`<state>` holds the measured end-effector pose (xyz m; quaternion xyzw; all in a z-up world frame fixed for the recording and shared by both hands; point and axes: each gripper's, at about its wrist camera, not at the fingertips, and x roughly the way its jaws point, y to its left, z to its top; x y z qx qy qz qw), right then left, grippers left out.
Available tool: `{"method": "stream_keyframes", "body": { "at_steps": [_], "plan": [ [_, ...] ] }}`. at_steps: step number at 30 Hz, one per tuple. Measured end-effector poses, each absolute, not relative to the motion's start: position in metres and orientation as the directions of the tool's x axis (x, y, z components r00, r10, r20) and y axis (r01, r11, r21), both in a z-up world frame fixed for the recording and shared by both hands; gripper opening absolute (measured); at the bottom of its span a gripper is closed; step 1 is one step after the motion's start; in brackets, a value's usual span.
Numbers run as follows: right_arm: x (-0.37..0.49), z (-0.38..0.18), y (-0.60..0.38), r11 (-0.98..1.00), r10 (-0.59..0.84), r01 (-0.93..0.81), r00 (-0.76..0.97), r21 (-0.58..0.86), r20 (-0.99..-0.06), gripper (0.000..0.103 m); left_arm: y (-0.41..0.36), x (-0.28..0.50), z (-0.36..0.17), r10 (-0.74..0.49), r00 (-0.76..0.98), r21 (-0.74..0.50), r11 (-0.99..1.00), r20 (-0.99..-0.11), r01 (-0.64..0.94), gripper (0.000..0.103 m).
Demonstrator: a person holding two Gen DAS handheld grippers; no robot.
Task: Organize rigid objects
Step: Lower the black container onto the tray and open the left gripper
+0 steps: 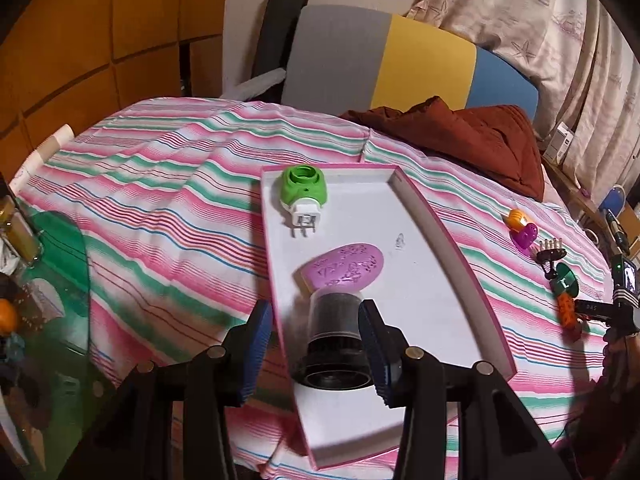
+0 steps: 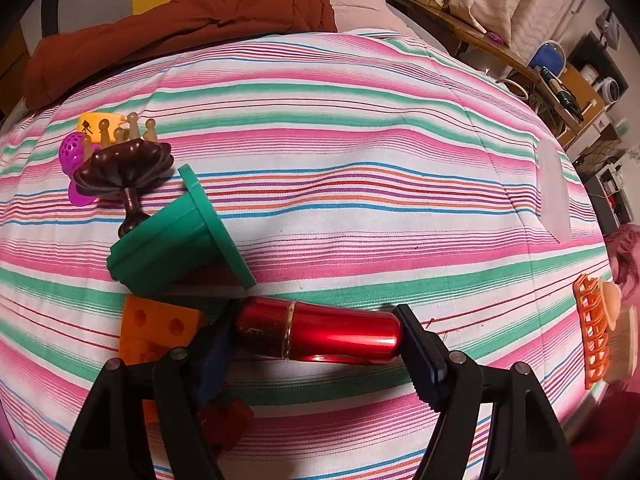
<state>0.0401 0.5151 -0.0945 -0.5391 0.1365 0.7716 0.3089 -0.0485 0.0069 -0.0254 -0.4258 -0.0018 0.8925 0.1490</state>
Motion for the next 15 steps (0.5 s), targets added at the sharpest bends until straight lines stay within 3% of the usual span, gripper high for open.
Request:
{"method": "stream_keyframes", "body": {
  "at_steps": [7,15],
  "plan": [
    [0.041,-0.094,0.516,-0.769,0.293,-0.632,-0.217,-0.095,-0.931,0.075,-0.011,-0.044,-0.028,0.260,-0.596,-0.144,-0.961,-0.760,-0.235,0.045],
    [0.040,-0.086,0.509,-0.805,0.286,-0.570,-0.132,-0.163,-0.949,0.075,-0.033,-0.045,-0.038,0.266,-0.591,-0.188,-0.963,-0.761,-0.192,0.045]
  ]
}}
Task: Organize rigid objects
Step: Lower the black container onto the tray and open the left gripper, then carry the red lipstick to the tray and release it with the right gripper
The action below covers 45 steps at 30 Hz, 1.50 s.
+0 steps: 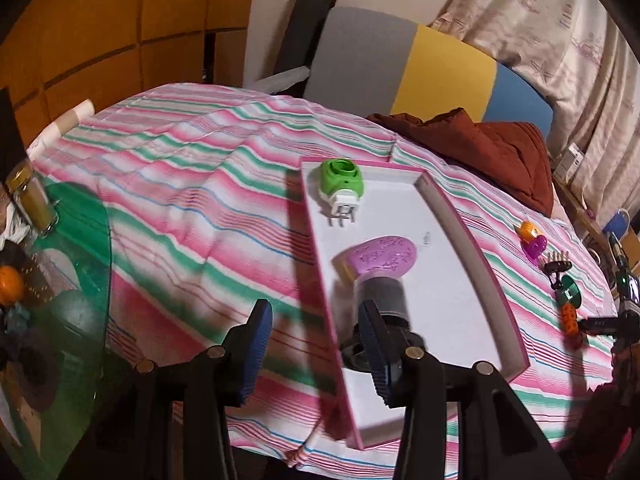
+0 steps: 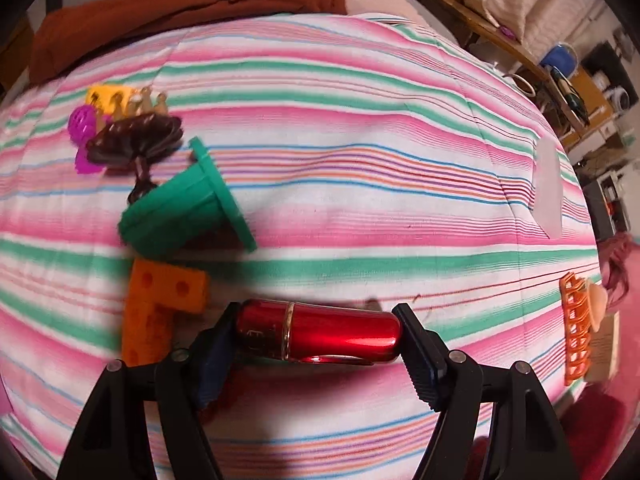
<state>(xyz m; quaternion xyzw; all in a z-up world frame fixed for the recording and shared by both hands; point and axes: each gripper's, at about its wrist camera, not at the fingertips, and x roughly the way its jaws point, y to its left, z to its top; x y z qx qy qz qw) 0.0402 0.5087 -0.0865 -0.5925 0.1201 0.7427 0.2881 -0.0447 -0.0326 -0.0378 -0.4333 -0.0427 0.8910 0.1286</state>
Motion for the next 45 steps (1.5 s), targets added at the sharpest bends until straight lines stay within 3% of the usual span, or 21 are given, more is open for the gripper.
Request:
{"method": "stream_keyframes", "body": {
  "at_steps": [11,13,26,34,41,45],
  "plan": [
    [0.050,-0.086,0.476,-0.881,0.194,-0.462,-0.149,-0.105,-0.970,0.075,-0.036,-0.047,-0.054,0.280,-0.558,-0.214,-0.960,-0.781,-0.182,0.045],
    [0.048,-0.084,0.460,-0.897,0.238,-0.416,-0.161,-0.153,-0.958,0.075,-0.034,-0.046,-0.053,0.274,-0.560,-0.203,-0.961,-0.782,-0.187,0.045],
    [0.054,-0.083,0.477,-0.862,0.222,-0.501,-0.231,-0.080,-0.947,0.075,-0.032,-0.044,-0.055,0.258,-0.563,-0.181,-0.965,-0.785,-0.190,0.045],
    [0.053,-0.086,0.469,-0.862,0.285,-0.487,-0.239,-0.139,-0.928,0.075,-0.028,-0.036,-0.049,0.213,-0.590,-0.117,-0.973,-0.778,-0.197,0.045],
    [0.060,-0.059,0.451,-0.852,0.324,-0.509,-0.334,-0.120,-0.885,0.075,-0.029,-0.033,-0.045,0.209,-0.597,-0.104,-0.973,-0.775,-0.204,0.045],
    [0.048,-0.033,0.405,-0.907,0.295,-0.410,-0.454,-0.097,-0.841,0.075,-0.029,-0.032,-0.042,0.205,-0.604,-0.100,-0.974,-0.771,-0.203,0.045]
  ]
}}
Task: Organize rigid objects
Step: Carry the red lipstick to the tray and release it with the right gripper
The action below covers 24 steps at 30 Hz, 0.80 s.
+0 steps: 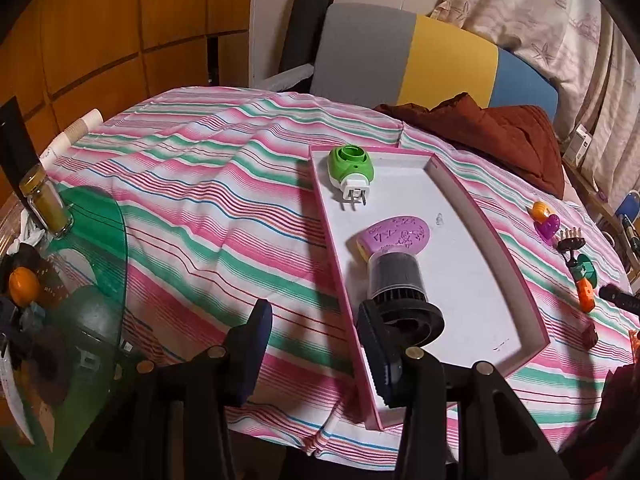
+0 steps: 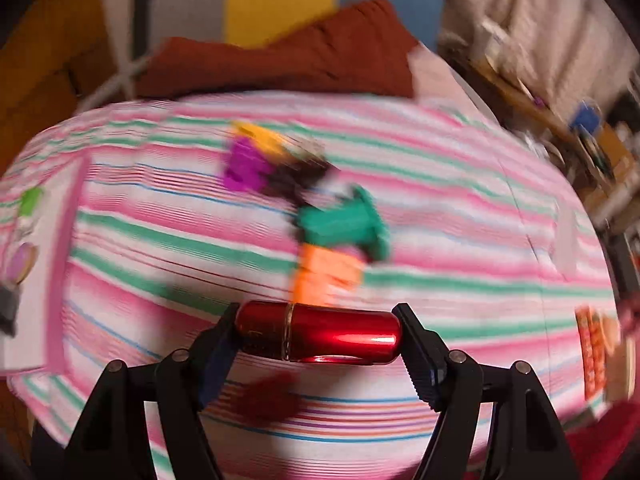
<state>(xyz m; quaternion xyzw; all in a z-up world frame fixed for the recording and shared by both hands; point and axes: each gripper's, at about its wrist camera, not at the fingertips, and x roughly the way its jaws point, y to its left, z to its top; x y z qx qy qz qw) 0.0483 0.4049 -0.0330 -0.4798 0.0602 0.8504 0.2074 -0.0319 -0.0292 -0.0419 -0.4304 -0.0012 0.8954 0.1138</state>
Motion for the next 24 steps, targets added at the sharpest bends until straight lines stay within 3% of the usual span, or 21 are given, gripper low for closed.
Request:
{"method": "stream_keyframes", "body": {
  "at_steps": [3,16,24],
  "plan": [
    [0.029,-0.028,0.367,-0.943,0.275,-0.306,-0.485,-0.134,-0.830,0.075,-0.030,-0.031,-0.040,0.208,-0.604,-0.104,-0.974,-0.769,-0.204,0.045],
    [-0.022,-0.029,0.187,-0.991,-0.032,0.127,-0.567,-0.049,-0.823,0.075,-0.038,-0.029,-0.040,0.182,-0.618,-0.087,-0.980,-0.765,-0.180,0.045],
    [-0.036,-0.054,0.116,-0.974,-0.061,0.216,-0.530,-0.065,-0.846,0.075,-0.046,-0.028,-0.038,0.167,-0.628,-0.083,-0.983,-0.760,-0.162,0.045]
  ]
}}
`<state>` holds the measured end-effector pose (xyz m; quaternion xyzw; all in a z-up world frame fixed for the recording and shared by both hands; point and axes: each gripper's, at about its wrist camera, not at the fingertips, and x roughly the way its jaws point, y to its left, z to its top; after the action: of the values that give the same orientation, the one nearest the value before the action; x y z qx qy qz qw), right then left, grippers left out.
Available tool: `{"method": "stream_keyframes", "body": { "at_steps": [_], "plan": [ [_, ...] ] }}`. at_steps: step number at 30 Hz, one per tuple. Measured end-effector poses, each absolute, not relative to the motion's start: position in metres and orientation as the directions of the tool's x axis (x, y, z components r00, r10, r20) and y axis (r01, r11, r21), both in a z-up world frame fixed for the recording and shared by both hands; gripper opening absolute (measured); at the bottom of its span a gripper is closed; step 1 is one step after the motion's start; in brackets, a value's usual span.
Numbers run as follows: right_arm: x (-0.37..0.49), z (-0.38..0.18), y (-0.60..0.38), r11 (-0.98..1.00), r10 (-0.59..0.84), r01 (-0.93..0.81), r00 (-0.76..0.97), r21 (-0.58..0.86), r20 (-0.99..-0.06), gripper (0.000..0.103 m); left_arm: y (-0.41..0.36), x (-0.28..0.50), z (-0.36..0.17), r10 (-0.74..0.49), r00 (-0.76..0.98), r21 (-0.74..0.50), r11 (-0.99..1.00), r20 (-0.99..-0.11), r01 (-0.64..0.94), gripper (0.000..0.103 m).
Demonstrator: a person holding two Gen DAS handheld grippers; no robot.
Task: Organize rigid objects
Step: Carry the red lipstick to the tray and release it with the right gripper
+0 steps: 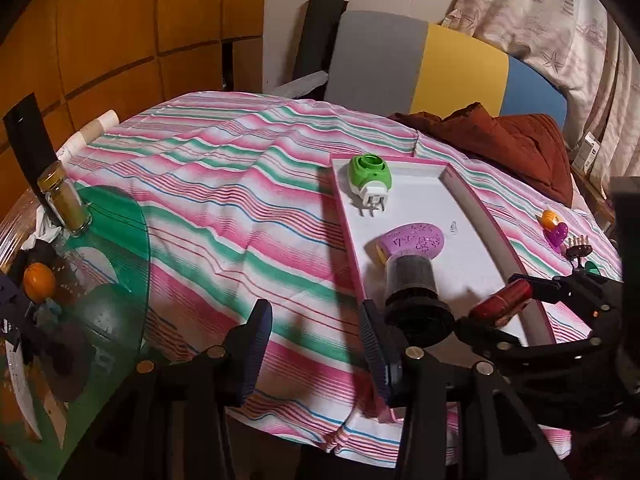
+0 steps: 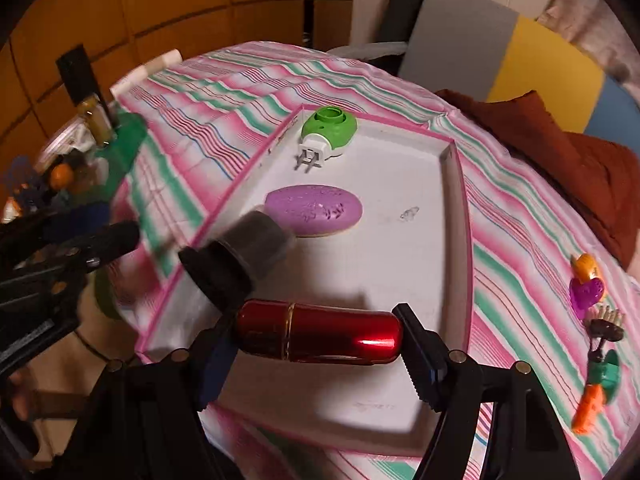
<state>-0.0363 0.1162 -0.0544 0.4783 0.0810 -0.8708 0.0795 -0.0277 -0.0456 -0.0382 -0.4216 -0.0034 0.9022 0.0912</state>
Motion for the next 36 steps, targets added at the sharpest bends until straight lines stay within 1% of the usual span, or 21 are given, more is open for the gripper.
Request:
{"method": "stream_keyframes", "body": {
  "at_steps": [9,13,15,21,25,28,36],
  "plan": [
    [-0.046,-0.065,0.099,-0.976,-0.023,0.199,-0.507,-0.091,-0.861,0.075,-0.058,-0.032,-0.043,0.149,-0.622,-0.100,-0.988,-0.769,-0.114,0.045],
    [-0.042,-0.078,0.100,-0.977,-0.060,0.209,-0.453,-0.041,-0.889,0.075,-0.061,-0.032,-0.042,0.139,-0.631,-0.094,-0.990,-0.763,-0.105,0.045],
    [-0.039,-0.080,0.097,-0.974,-0.100,0.227,-0.447,-0.005,-0.889,0.075,-0.063,-0.032,-0.043,0.140,-0.632,-0.100,-0.990,-0.762,-0.098,0.045],
    [-0.037,-0.085,0.083,-0.968,-0.119,0.249,-0.458,0.002,-0.881,0.075,-0.066,-0.031,-0.039,0.120,-0.642,-0.088,-0.993,-0.757,-0.082,0.045],
    [-0.038,-0.086,0.084,-0.969,-0.134,0.244,-0.458,0.020,-0.879,0.080,-0.069,-0.031,-0.037,0.118,-0.644,-0.091,-0.993,-0.756,-0.075,0.045],
    [-0.037,-0.082,0.086,-0.969,-0.157,0.243,-0.473,0.043,-0.867,0.086,-0.070,-0.030,-0.035,0.117,-0.646,-0.090,-0.993,-0.754,-0.074,0.045],
    [-0.037,-0.064,0.093,-0.973,-0.152,0.228,-0.533,0.031,-0.832,0.087,-0.065,-0.026,-0.027,0.116,-0.661,-0.075,-0.993,-0.742,-0.089,0.045]
  ]
}}
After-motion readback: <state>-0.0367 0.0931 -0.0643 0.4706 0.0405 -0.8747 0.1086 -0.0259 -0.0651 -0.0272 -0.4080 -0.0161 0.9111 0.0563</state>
